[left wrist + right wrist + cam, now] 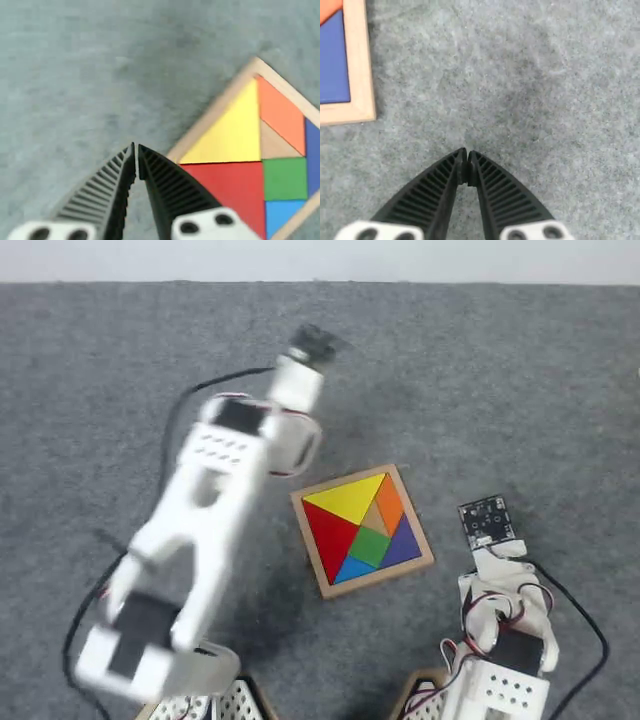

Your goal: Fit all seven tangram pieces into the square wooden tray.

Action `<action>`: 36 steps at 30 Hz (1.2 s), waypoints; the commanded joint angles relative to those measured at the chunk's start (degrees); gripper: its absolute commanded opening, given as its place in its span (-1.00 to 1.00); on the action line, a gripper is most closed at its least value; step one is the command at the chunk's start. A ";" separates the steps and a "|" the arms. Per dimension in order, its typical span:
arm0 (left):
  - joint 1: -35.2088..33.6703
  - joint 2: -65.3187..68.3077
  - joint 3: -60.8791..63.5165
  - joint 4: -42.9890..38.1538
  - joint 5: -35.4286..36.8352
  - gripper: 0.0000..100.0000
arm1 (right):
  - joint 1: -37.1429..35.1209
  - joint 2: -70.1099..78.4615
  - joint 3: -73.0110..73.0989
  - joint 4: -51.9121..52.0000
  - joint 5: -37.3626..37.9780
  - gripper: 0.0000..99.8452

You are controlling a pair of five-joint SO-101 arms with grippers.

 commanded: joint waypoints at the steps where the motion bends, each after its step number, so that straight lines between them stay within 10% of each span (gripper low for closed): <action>1: -6.24 -20.31 8.40 -4.13 1.23 -0.98 | -0.22 -0.48 -5.89 -0.66 -2.81 -0.99; 14: -27.08 -77.10 55.69 -10.81 -9.41 -0.98 | -9.36 -0.40 -5.98 3.21 -3.25 -0.99; 22: -27.87 -99.43 73.10 -5.98 -10.02 -0.98 | -9.71 -0.48 1.58 -0.40 -10.29 -0.99; 36: -27.96 -100.57 80.66 -9.49 -9.93 -0.98 | -9.98 -0.66 2.20 5.67 -17.14 -0.99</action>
